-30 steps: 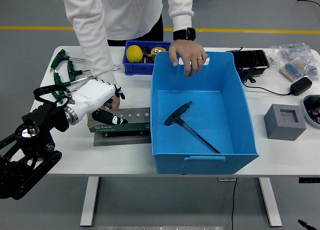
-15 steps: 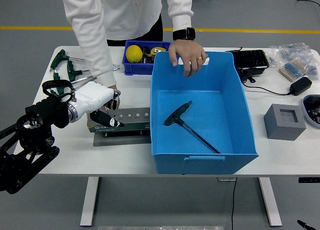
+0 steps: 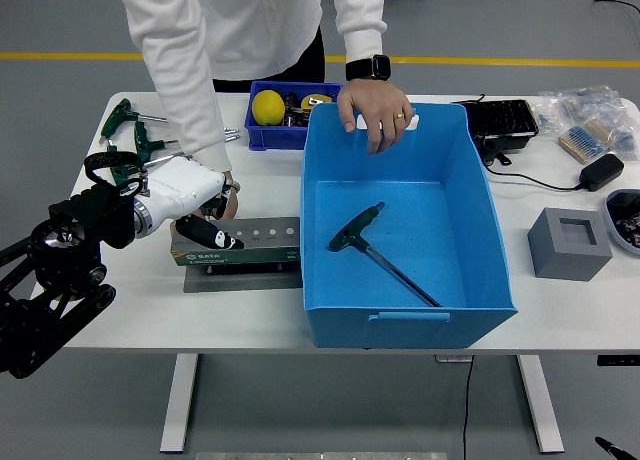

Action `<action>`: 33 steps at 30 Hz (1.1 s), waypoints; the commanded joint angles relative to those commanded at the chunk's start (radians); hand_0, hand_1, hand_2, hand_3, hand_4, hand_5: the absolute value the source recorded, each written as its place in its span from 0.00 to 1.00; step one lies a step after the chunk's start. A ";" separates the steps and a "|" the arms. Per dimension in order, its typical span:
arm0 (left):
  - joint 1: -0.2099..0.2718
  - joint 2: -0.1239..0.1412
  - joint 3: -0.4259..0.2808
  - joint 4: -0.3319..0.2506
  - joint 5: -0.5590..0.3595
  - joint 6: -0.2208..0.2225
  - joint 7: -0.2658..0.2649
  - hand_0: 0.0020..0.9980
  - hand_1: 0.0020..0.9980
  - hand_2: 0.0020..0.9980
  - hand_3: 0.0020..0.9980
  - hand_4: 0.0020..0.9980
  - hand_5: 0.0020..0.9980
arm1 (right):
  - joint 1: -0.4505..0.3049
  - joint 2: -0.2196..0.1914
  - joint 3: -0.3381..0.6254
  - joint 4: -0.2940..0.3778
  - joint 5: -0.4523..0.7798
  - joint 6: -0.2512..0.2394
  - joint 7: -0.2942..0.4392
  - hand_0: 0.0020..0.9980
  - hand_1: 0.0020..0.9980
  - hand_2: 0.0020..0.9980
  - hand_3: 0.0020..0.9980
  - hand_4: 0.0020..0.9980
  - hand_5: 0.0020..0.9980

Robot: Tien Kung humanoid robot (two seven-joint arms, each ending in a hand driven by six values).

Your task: Lift tool from toolbox,place it in box,lift tool from toolbox,place it in box

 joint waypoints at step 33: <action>-0.030 0.018 0.033 -0.024 0.000 -0.084 0.023 0.67 0.30 0.27 0.27 1.00 0.72 | 0.006 -0.001 0.006 0.000 -0.009 0.001 -0.001 0.77 0.69 0.73 0.70 0.99 0.78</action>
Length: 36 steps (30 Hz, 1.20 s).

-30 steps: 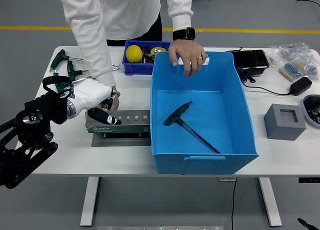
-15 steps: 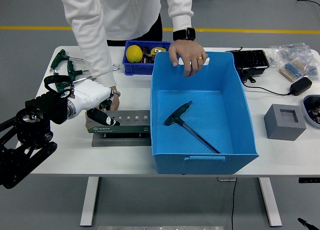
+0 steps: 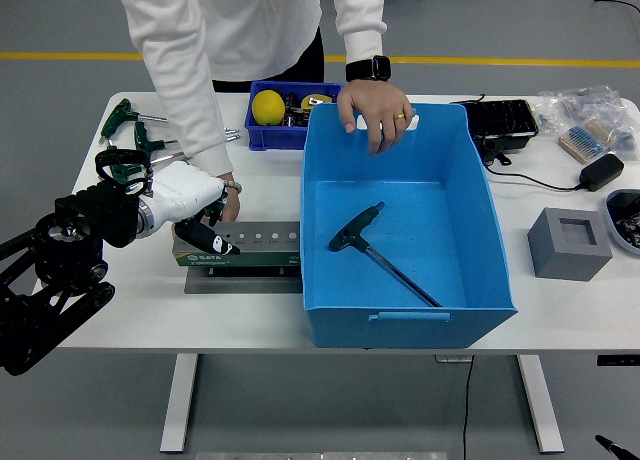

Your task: Lift tool from toolbox,place it in box,lift tool from toolbox,place it in box

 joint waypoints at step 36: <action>-0.008 0.016 0.018 -0.009 0.000 0.197 -0.053 0.27 0.02 0.05 0.06 1.00 0.40 | -0.011 0.003 0.005 0.000 -0.002 0.000 -0.001 0.77 0.69 0.73 0.70 0.99 0.78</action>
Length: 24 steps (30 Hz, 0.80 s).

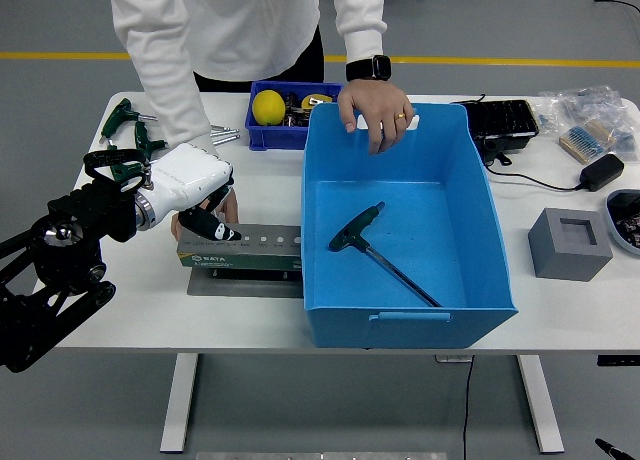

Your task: Lift tool from toolbox,place it in box,lift tool from toolbox,place it in box

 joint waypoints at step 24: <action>-0.016 0.019 -0.139 -0.269 0.000 0.250 0.003 0.20 0.00 0.00 0.00 0.93 0.24 | 0.005 -0.003 0.005 0.000 0.000 -0.002 -0.001 0.77 0.69 0.73 0.70 0.99 0.78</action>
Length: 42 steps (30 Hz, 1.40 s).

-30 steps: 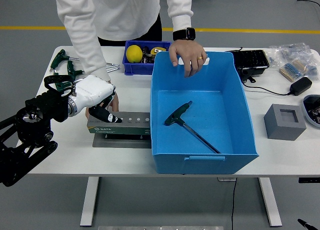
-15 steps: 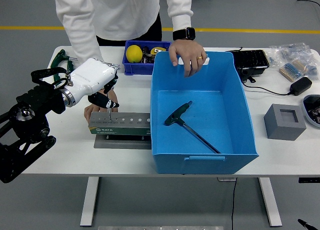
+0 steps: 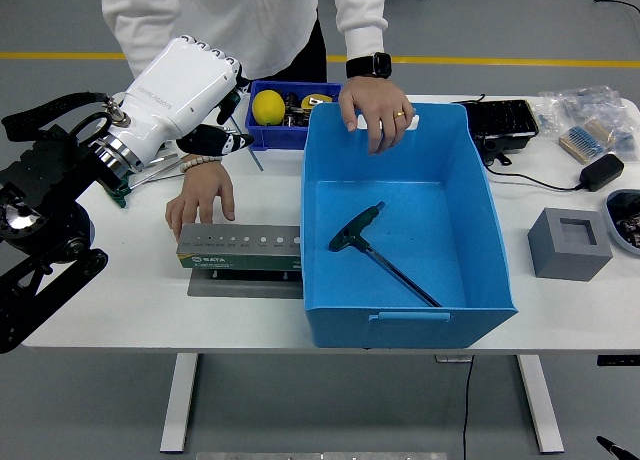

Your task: Lift tool from toolbox,place it in box,lift tool from toolbox,place it in box

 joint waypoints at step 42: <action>-0.055 -0.374 0.402 0.353 -0.262 0.113 -0.139 0.79 0.77 0.84 0.69 1.00 0.63 | 0.009 0.002 0.040 0.000 -0.063 0.009 -0.007 0.77 0.69 0.73 0.70 0.98 0.78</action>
